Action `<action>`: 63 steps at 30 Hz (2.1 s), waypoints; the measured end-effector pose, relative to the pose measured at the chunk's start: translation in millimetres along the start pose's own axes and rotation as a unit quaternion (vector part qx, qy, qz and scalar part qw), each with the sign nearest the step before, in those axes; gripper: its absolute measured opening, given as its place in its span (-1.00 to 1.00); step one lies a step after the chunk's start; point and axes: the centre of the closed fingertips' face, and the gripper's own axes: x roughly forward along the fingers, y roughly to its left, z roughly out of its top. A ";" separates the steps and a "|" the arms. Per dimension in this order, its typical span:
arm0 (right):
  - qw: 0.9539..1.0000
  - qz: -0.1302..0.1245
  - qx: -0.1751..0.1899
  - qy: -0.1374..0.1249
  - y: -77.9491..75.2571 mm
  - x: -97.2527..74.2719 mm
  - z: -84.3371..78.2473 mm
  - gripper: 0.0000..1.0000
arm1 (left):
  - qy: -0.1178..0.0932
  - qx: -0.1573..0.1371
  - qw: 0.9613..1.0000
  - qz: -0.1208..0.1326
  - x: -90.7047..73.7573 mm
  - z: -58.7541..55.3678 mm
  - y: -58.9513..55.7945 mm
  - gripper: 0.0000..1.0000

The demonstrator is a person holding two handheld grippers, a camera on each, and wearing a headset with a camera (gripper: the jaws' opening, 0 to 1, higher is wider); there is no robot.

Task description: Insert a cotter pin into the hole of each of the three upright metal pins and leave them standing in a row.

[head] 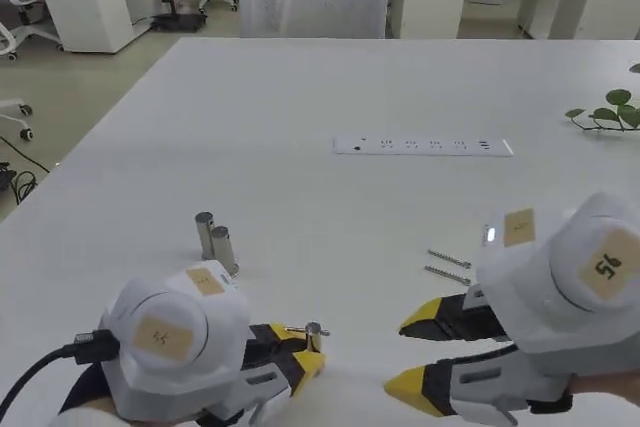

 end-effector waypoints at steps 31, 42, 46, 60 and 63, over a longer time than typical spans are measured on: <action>0.988 -0.058 0.117 -0.079 14.8 -39.5 -26.1 0.53 | 0.001 -0.019 1.000 0.007 2.4 -2.9 3.4 -0.86; 0.987 -0.067 0.123 -0.072 12.4 -41.9 -29.1 0.53 | -0.009 -0.022 1.000 0.005 0.3 3.1 4.3 -0.84; 0.988 -0.068 0.121 -0.071 11.7 -42.9 -28.0 0.53 | -0.002 -0.023 1.000 0.008 -0.4 -0.3 6.1 -0.73; 0.987 -0.078 0.124 -0.072 7.7 -51.4 -29.0 0.57 | 0.006 -0.019 1.000 0.016 -10.1 -8.2 13.3 -0.42; 0.986 -0.081 0.126 -0.068 7.4 -53.2 -31.8 0.58 | -0.002 -0.017 1.000 0.016 -13.6 -6.0 17.3 -0.39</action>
